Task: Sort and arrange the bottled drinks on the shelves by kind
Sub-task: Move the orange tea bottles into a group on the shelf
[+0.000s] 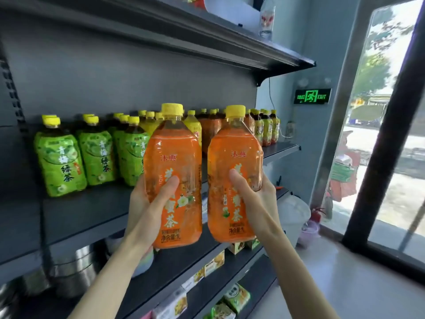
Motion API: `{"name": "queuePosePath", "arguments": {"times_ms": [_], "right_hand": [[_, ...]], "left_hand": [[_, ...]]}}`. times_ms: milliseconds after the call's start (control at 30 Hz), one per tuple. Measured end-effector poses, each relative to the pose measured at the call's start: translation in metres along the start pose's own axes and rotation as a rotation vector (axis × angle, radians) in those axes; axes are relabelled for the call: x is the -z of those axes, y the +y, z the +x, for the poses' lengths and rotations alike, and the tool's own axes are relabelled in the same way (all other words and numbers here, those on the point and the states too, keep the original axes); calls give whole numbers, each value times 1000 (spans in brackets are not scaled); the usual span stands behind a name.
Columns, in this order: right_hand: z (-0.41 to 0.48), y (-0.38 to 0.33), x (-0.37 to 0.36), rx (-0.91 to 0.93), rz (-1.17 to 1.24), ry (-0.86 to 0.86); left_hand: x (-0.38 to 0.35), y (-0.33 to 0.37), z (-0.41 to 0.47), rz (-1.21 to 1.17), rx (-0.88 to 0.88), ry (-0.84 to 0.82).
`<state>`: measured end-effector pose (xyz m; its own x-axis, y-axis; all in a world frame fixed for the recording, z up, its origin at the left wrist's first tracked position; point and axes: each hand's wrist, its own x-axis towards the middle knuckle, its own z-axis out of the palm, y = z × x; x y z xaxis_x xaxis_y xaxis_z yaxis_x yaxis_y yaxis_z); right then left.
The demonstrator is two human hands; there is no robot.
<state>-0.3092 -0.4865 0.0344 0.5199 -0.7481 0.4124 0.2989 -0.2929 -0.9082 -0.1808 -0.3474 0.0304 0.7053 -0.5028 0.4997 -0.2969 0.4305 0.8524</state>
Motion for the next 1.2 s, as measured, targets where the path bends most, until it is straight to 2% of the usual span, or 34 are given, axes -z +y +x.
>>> {"name": "queuePosePath", "arguments": {"times_ms": [233,567,867,1200], "right_hand": [[114,44,50,4,-115,-14],[262,113,141,-29,-109,35],[404,172,189,-40,-111,-134],[496,231,144,-64,-28,-334]], "left_hand": [[-76,-67,91,-3,-12,-3],[-198,-155,200,25,-3,-38],[-282,-227,277,108,30,175],[-277,-270,334,259,88,366]]}}
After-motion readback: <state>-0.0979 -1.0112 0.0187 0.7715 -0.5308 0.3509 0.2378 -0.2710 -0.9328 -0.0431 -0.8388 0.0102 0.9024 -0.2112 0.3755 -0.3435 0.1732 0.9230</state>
